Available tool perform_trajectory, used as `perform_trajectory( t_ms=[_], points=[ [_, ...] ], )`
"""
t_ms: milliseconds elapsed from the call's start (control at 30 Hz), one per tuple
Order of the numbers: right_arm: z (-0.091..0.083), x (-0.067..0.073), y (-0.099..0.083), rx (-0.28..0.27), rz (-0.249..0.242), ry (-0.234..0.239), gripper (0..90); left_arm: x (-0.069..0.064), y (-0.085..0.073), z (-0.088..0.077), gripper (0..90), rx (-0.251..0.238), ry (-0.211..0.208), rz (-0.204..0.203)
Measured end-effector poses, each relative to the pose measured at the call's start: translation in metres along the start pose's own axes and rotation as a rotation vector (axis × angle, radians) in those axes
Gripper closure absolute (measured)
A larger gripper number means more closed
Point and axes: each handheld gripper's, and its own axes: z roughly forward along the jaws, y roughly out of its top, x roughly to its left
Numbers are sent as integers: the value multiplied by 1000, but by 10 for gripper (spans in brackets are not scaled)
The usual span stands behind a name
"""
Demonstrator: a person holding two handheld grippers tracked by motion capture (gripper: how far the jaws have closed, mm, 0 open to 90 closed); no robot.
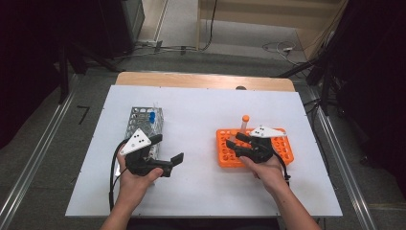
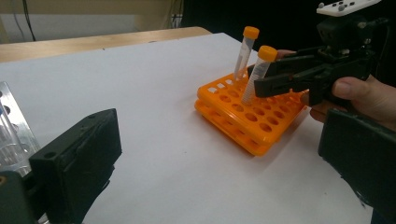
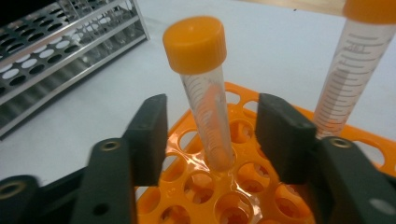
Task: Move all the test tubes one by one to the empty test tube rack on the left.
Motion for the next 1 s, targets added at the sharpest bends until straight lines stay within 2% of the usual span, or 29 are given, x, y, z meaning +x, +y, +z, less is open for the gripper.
perform_trajectory(
  t_ms=[100,200,333,433,633,867,1000],
  points=[
    [5,1,-3,28,0,-29,511,0,0,0,0,2,0,2],
    [9,1,-5,32,8,-36,562,-1,0,1,0,3,0,3],
    [14,4,-8,38,1,-69,641,-1,0,2,0,8,1,9],
    [15,5,-9,32,-20,-89,715,0,0,1,0,4,0,11],
    [11,5,-9,2,-20,-85,721,0,0,1,0,2,-6,6],
    [-8,8,-1,-79,-27,-64,722,-3,1,1,0,-4,-12,14],
    [-17,15,3,-101,-47,-43,722,-6,2,2,0,-8,-22,16]
  ],
)
